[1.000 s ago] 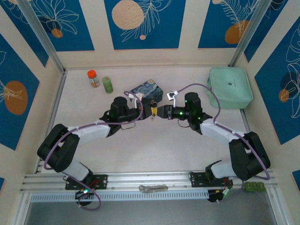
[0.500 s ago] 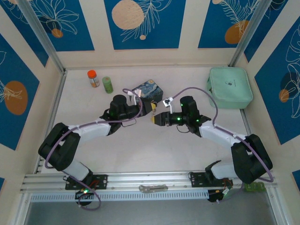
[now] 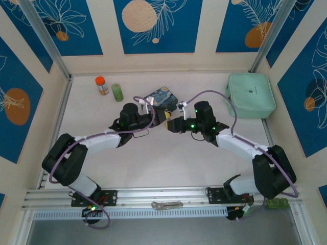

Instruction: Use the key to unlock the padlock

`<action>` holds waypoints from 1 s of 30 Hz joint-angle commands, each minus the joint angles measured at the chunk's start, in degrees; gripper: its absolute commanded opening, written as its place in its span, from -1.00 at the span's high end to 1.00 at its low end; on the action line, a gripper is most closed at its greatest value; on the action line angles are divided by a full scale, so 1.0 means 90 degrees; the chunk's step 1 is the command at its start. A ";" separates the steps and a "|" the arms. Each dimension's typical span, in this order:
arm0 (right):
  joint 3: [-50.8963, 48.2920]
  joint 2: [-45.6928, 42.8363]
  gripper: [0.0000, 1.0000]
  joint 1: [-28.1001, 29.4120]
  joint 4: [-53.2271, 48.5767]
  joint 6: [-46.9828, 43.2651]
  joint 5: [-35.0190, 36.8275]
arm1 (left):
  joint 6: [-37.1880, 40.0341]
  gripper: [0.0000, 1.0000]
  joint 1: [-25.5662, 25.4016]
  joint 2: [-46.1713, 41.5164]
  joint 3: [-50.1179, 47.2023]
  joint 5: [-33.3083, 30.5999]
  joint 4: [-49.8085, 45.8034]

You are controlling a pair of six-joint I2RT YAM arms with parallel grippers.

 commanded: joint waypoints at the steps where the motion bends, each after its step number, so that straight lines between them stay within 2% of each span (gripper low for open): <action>1: 0.0087 0.0143 0.30 0.0088 0.0141 0.0011 -0.0001 | -0.0128 1.00 -0.0041 0.0129 0.0171 0.0117 0.0298; 9: -0.0059 0.0163 0.70 0.0060 0.0506 0.0308 -0.0011 | -0.0464 1.00 -0.0170 0.0258 0.0277 0.0254 0.0460; 12: -0.0071 0.0183 0.98 0.0026 0.0571 0.0348 -0.0150 | -0.0451 1.00 -0.0178 0.0182 0.0206 0.0190 0.0483; 14: -0.0101 0.0190 1.00 0.0014 0.0597 0.0387 -0.0206 | -0.0362 0.96 -0.0175 0.0106 0.0226 0.0136 0.0405; 15: -0.0138 0.0180 1.00 0.0005 0.0646 0.0421 -0.0222 | -0.0278 0.72 -0.0166 0.0065 0.0273 0.0117 0.0328; 18: -0.0320 0.0074 1.00 -0.0018 0.0908 0.0633 -0.0244 | -0.0110 -0.21 0.0000 -0.0111 0.0300 -0.0032 0.0001; 19: -0.0405 0.0024 1.00 -0.0032 0.1038 0.0742 -0.0196 | -0.0149 -0.45 0.0087 -0.0160 0.0230 -0.0117 -0.0005; 20: -0.0497 -0.0027 1.00 -0.0037 0.1202 0.0898 -0.0138 | -0.0225 -0.57 0.0194 -0.0230 0.0115 -0.0187 0.0067; 23: -0.0867 -0.0208 1.00 -0.0118 0.1808 0.1847 0.0402 | -0.0351 -0.53 0.0305 -0.0404 -0.0194 -0.0411 0.0257; 27: -0.1247 -0.0293 1.00 -0.0223 0.2056 0.3710 0.1579 | -0.0533 -0.27 0.0242 -0.0451 -0.0523 -0.0554 0.0838; 30: -0.1544 -0.0245 1.00 -0.0223 0.2541 0.4660 0.1876 | -0.0689 -0.14 0.0149 -0.0252 -0.0607 -0.0512 0.1263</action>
